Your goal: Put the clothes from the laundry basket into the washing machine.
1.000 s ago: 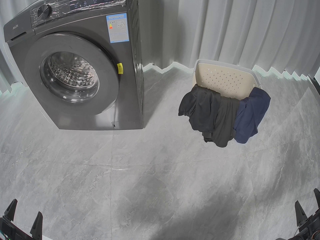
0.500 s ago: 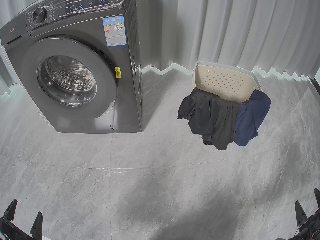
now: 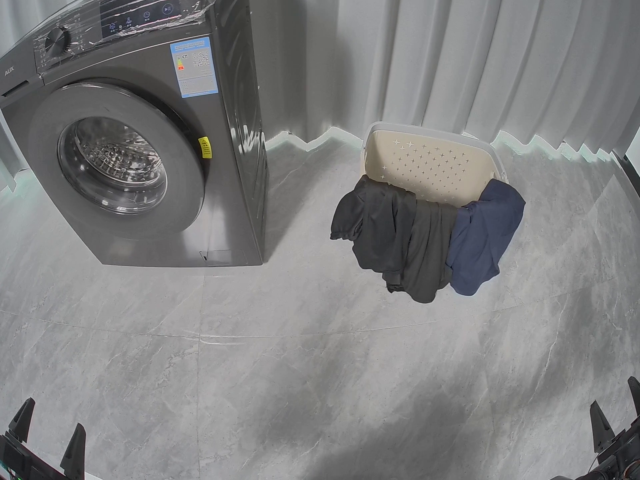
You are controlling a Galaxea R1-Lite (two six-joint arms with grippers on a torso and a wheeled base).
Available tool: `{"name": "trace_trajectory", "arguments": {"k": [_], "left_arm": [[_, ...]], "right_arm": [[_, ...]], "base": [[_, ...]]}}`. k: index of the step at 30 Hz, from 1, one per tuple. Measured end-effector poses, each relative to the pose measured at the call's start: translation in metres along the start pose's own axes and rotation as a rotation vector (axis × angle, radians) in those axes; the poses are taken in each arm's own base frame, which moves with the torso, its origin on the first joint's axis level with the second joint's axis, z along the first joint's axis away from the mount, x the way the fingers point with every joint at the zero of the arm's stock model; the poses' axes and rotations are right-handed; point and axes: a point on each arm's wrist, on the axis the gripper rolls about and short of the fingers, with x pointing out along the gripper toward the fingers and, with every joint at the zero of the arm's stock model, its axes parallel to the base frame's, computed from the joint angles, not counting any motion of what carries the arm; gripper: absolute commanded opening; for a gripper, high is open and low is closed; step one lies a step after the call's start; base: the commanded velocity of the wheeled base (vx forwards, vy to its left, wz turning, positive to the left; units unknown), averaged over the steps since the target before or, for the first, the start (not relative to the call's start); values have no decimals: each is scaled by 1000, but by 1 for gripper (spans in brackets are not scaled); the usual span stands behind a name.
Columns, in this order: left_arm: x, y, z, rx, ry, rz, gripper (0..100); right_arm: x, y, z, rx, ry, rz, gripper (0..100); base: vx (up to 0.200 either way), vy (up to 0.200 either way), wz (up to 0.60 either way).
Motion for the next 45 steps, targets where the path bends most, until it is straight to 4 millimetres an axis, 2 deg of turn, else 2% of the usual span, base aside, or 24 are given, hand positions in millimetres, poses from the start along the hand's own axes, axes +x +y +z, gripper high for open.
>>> {"name": "trace_trajectory", "arguments": {"k": [22,31,45], "left_arm": [[0,0,0,2,0,-1,100],[0,0,0,2,0,-1,100],[0,0,0,1,0,-1,100]], "right_arm": [[0,0,0,0,0,1,100],[0,0,0,0,0,1,100],[0,0,0,0,0,1,100]], "base": [[0,-200,0],[0,0,0],[200,0,0]]}}
